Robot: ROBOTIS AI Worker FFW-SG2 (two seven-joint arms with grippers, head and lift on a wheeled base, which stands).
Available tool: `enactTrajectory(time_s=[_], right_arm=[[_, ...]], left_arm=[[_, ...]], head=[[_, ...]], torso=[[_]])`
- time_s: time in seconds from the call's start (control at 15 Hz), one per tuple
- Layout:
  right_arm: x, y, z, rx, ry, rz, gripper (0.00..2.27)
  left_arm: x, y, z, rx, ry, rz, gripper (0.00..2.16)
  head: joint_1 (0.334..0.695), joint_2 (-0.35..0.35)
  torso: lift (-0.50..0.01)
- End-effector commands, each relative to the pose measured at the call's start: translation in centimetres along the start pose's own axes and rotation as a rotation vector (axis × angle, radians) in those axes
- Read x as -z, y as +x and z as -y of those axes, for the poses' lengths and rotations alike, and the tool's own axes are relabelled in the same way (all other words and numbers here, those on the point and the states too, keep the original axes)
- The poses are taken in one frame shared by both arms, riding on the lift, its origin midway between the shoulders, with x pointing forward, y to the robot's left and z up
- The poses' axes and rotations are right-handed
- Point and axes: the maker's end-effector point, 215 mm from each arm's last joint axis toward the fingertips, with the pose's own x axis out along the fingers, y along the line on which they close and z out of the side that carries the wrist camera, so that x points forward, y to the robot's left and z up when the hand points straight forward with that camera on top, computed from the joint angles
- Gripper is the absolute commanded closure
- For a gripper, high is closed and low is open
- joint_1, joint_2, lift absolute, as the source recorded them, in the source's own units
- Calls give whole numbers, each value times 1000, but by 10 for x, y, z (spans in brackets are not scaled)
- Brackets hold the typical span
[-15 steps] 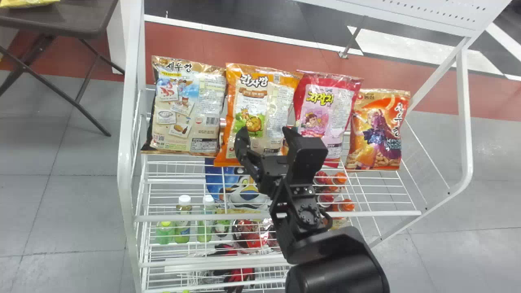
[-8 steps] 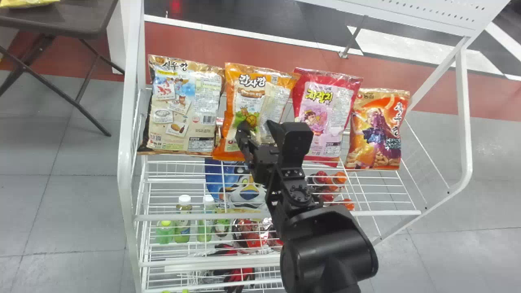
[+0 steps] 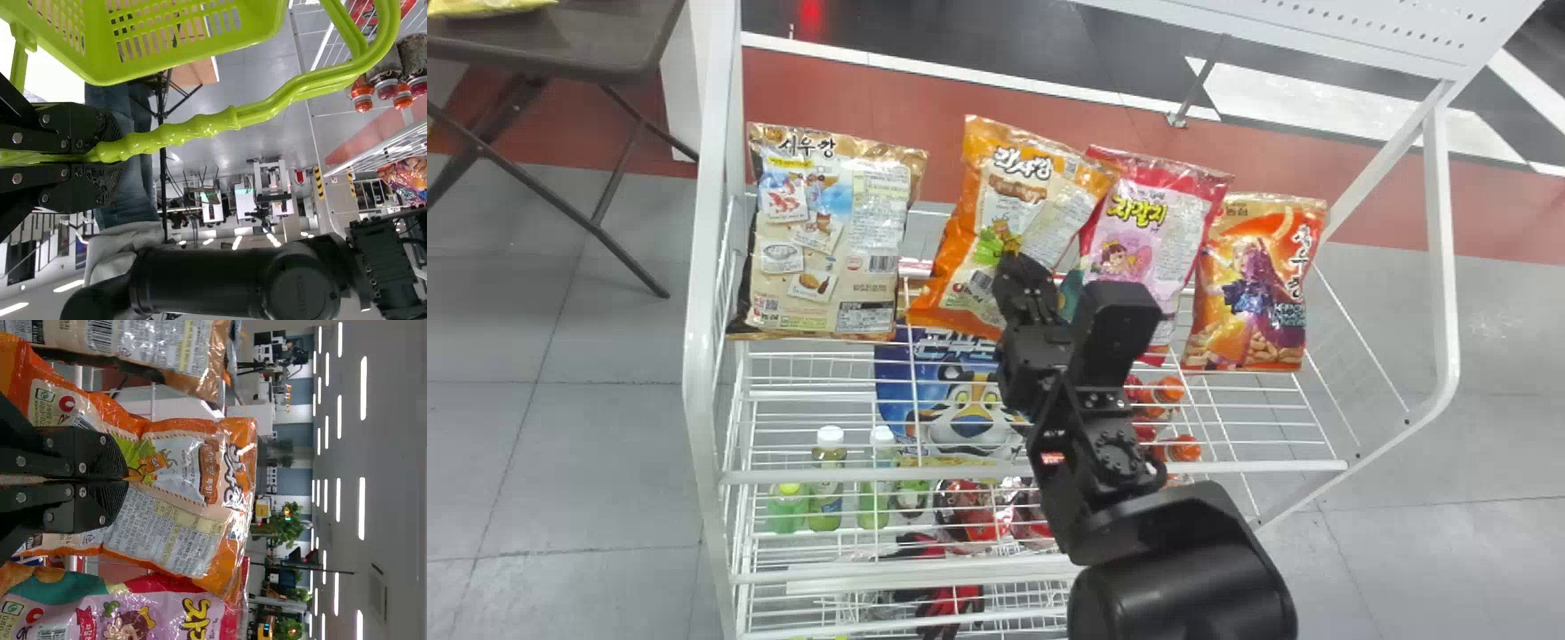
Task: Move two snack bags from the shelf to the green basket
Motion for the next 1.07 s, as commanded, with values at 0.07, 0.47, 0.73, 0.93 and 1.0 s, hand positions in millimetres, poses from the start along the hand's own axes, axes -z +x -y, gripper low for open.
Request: enactTrajectory(time_s=[0.07,0.47,0.73,0.93,1.0], right_arm=[[-21,-25,-3,-26,33,19,2223],[-24,-75,-21,-112,21,-60,2223],[6,-134,-21,-171,-51,-277,2223],[32,-176,-8,-190,-107,-446,2223],[45,-188,-4,-204,-104,-509,2223]], left_arm=[[2,2,3,-8,5,-13,2148],[-4,2,6,-30,26,-9,2148],[-7,5,9,-24,32,-3,2145],[-13,9,7,-33,45,18,2145],[-17,11,8,-35,53,30,2148]], head=[[695,-350],[695,-350],[695,-350],[695,-350],[695,-350]], torso=[[-16],[-16],[-16],[-16],[-16]])
